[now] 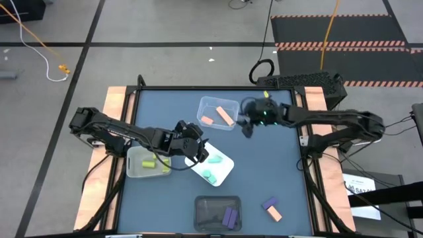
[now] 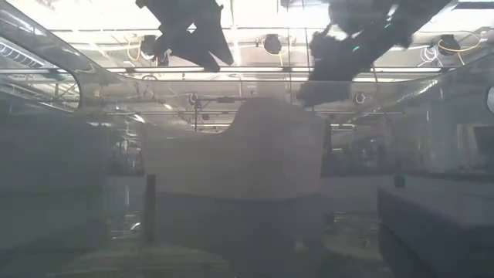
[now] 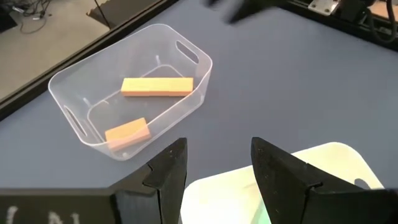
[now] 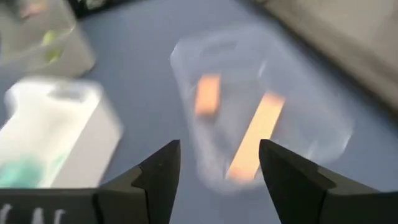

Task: Sort & place blocks by color
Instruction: Put the purple block into the black bin

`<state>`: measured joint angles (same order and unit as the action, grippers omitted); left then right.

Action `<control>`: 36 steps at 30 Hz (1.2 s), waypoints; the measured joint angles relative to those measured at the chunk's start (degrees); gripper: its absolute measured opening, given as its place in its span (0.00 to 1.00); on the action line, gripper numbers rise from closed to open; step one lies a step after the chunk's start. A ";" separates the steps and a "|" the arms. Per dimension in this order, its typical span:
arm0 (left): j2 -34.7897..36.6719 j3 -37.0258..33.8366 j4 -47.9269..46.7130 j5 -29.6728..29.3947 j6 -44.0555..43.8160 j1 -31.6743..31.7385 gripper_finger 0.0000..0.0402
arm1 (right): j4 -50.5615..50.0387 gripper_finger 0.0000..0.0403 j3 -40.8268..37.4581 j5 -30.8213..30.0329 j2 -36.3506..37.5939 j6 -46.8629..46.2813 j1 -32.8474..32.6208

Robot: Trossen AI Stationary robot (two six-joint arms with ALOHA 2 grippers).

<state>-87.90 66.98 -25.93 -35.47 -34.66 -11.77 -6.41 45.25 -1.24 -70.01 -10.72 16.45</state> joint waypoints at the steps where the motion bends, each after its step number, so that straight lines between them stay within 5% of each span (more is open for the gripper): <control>1: 0.00 0.00 -0.05 -0.01 0.22 0.00 0.44 | -4.42 0.51 0.00 0.11 1.60 -2.52 -1.51; 8: 0.00 0.00 -0.05 -0.01 1.54 0.00 0.44 | -30.00 0.51 0.00 6.03 7.75 -27.88 -15.79; 14: 0.00 0.00 -0.78 -0.01 1.95 0.00 0.44 | -36.71 0.51 -0.04 6.06 7.16 -43.44 -32.05; 25: 0.00 0.00 -1.38 -0.03 1.10 -0.62 0.44 | -30.61 0.51 -0.04 2.64 3.41 -35.63 -55.53; 36: 0.00 0.00 -1.29 -0.04 -3.47 -3.82 0.44 | -26.88 0.51 -0.04 1.23 -10.03 -19.17 -64.19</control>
<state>-87.90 66.98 -27.22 -35.51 -38.13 -15.59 -33.29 45.21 -0.01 -80.04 -29.90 -47.74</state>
